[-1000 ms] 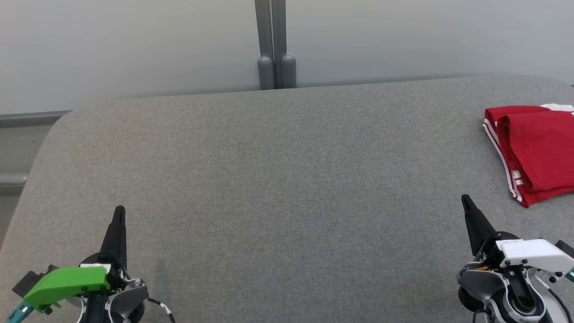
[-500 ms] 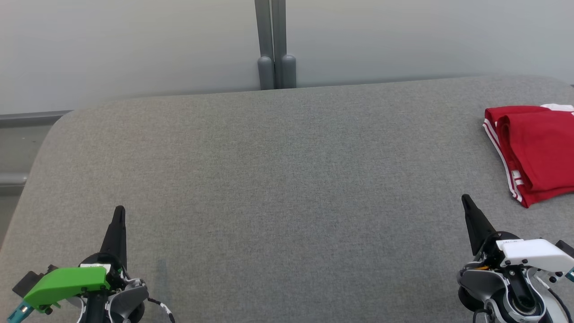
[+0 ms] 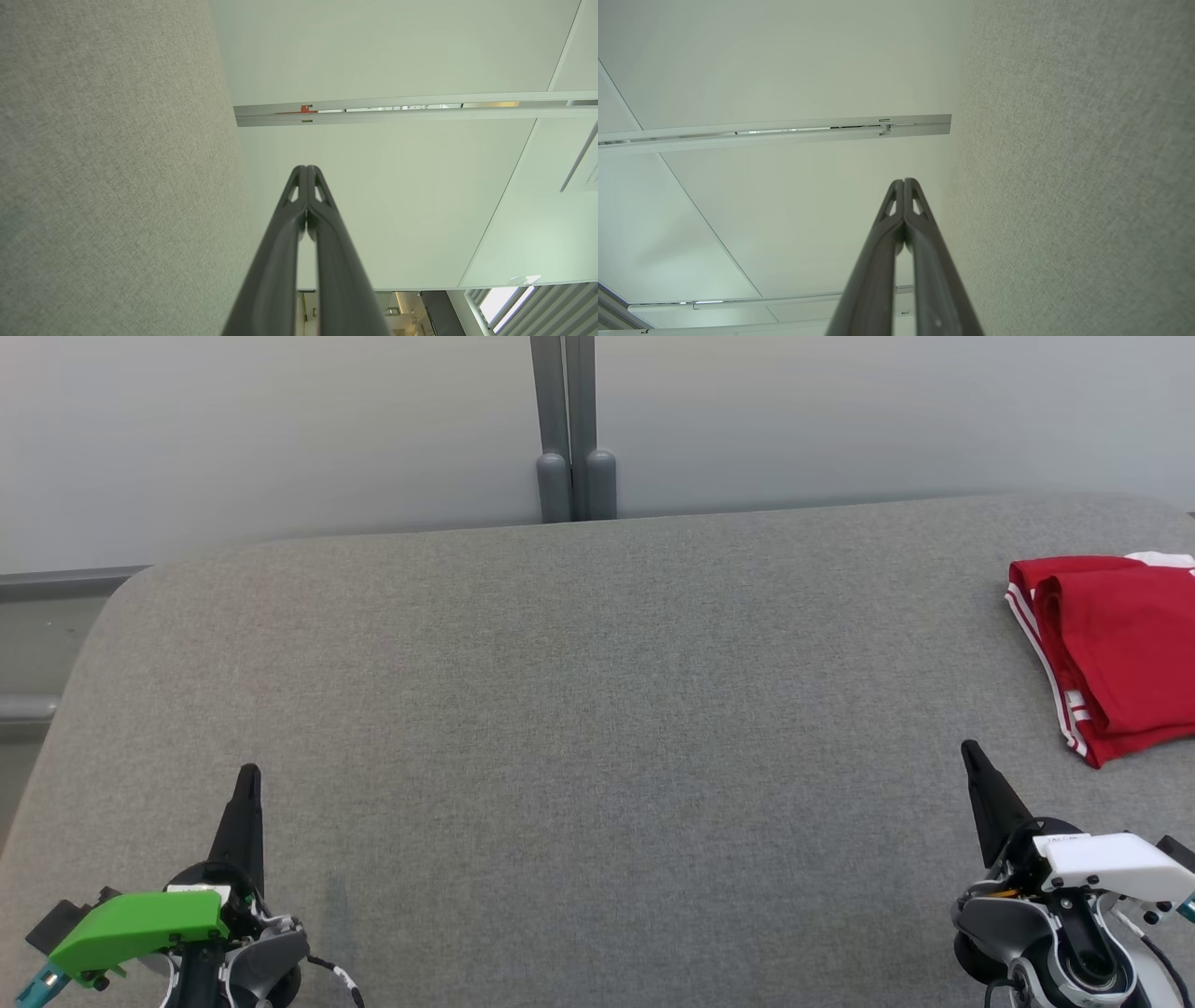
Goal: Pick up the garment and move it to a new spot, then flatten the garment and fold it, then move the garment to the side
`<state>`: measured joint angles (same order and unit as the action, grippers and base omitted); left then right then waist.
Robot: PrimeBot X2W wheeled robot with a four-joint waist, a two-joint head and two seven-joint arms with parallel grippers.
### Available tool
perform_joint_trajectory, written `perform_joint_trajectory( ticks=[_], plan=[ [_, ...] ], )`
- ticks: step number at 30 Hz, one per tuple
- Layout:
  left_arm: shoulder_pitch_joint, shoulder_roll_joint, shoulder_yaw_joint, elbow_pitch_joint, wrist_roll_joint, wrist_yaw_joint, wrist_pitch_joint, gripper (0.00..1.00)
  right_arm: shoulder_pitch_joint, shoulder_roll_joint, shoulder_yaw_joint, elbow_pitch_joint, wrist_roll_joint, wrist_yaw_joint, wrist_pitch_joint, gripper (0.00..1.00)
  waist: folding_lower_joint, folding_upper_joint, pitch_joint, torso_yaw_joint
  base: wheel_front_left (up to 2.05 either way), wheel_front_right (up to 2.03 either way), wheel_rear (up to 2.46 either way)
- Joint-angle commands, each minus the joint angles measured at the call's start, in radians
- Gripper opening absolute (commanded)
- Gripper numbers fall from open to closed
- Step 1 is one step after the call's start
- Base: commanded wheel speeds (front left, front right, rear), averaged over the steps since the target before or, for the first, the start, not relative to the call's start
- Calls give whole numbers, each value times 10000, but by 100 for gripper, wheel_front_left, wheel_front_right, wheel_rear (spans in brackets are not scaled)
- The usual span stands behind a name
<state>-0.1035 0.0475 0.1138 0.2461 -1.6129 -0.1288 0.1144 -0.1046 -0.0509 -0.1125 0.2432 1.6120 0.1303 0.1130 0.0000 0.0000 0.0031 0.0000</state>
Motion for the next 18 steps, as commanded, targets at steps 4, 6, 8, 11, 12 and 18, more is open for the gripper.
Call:
perform_joint_trajectory(
  ticks=[4,6,8,11,12,18],
  plan=[
    [-107,51,32,-20,0,-52,33,0,-70,-19,-22,27,36,7,34,0,0,0,0,0,0,0,0],
    [-107,51,32,-20,0,-52,33,0,-70,-18,-22,28,35,7,35,0,0,0,0,0,0,0,0],
    [-107,51,32,-20,0,-52,33,0,-70,-17,-23,28,34,7,36,0,0,0,0,0,0,0,0],
    [-107,51,31,-20,-1,-52,32,0,-71,-16,-25,28,32,7,37,0,0,0,0,0,0,0,0],
    [-107,51,31,-20,-1,-52,32,0,-71,-17,-24,28,32,7,38,0,0,0,0,0,0,0,0],
    [-107,51,31,-21,-1,-52,32,0,-71,-15,-26,28,29,7,40,0,0,0,0,0,0,0,0]
  ],
)
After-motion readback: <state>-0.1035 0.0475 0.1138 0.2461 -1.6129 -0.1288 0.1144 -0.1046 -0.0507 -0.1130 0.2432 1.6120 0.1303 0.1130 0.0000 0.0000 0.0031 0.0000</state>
